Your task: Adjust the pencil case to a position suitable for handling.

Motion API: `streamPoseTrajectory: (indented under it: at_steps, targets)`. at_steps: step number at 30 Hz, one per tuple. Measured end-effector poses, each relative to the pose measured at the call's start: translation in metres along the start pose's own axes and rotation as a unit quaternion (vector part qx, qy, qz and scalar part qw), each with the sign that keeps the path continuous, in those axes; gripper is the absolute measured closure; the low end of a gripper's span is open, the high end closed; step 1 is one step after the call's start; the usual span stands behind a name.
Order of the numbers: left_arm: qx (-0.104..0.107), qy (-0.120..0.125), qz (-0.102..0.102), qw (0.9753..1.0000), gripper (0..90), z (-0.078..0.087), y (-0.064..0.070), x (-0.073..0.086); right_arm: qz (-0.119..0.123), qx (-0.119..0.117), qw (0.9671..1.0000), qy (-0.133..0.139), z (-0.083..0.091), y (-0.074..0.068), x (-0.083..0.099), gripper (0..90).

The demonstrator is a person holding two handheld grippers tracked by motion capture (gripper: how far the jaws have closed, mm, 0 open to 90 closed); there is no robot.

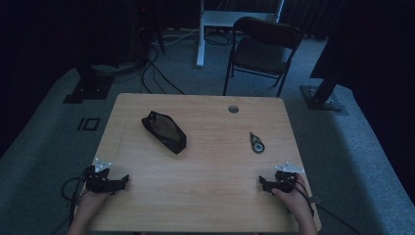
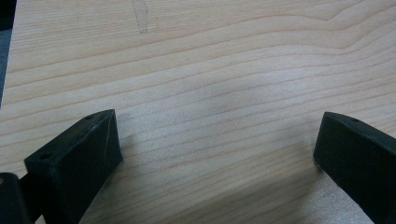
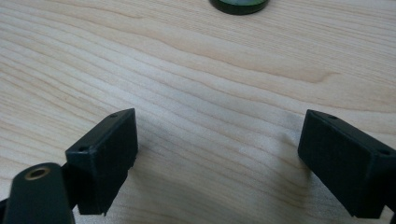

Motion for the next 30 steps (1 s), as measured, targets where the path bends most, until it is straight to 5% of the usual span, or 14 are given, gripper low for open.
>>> streamPoseTrajectory:
  at_steps: [5, 11, 30]
  targets:
    - [0.000, 0.000, 0.000, 1.0000, 0.8, 0.000, 0.000, 0.000, 0.009, -0.013, 0.9999, 0.003, 0.000, -0.001, -0.001, 12.1]
    - [0.000, 0.000, 0.000, 1.0000, 0.7, 0.000, 0.000, 0.000, -0.011, -0.023, 0.9995, 0.018, -0.001, -0.005, -0.006, 12.4]
    - [0.000, 0.000, 0.000, 1.0000, 0.7, 0.000, 0.000, 0.000, 0.029, -0.051, 0.9975, 0.038, -0.002, -0.046, -0.033, 13.0]
Point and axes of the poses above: each handheld gripper's, and its own axes: z roughly backward along the jaws, x roughly out of its underside, y roughly to its right, the point moved 4 cm from there along -z, roughly forward along the jaws, and after that the axes turned 15 degrees about x, right-handed, at the moved point
